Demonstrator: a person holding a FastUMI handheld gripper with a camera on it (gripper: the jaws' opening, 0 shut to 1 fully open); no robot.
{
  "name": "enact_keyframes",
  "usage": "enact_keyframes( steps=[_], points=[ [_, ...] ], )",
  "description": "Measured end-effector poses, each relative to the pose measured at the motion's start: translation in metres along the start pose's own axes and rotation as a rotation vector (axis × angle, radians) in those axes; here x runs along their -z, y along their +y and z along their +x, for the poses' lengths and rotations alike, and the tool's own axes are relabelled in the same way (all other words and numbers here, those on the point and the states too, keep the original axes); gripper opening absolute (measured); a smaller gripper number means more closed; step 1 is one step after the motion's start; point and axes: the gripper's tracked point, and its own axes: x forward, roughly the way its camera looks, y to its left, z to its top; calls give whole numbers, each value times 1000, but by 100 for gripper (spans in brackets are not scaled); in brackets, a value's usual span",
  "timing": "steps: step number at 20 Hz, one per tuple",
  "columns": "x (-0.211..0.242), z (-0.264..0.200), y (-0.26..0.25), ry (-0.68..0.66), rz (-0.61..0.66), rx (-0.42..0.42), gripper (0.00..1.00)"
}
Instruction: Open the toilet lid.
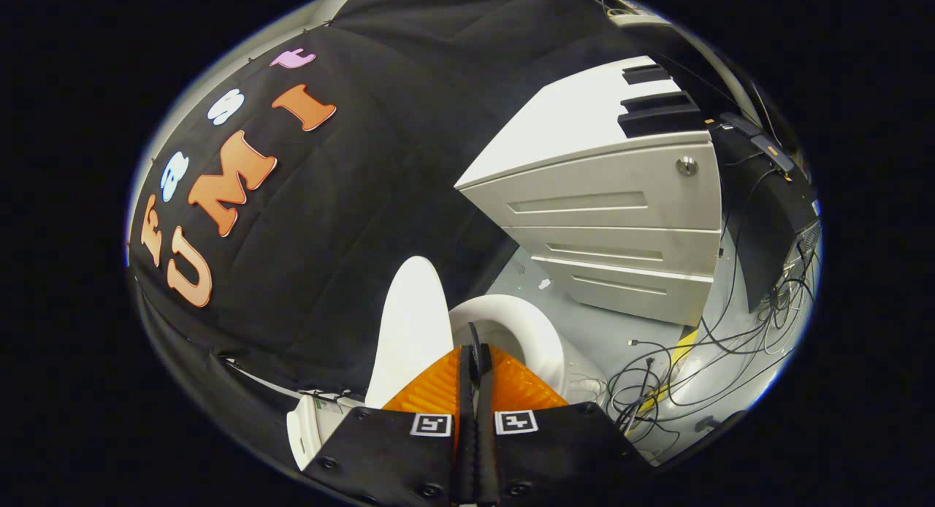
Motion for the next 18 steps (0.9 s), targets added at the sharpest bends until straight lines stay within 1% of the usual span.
enact_keyframes(
  steps=[8,13,18],
  points=[
    [-6,-33,67,-33,-139,-40,8],
    [-2,-52,99,-48,-243,-54,8],
    [3,-76,139,-85,-299,-104,8]
  ],
)
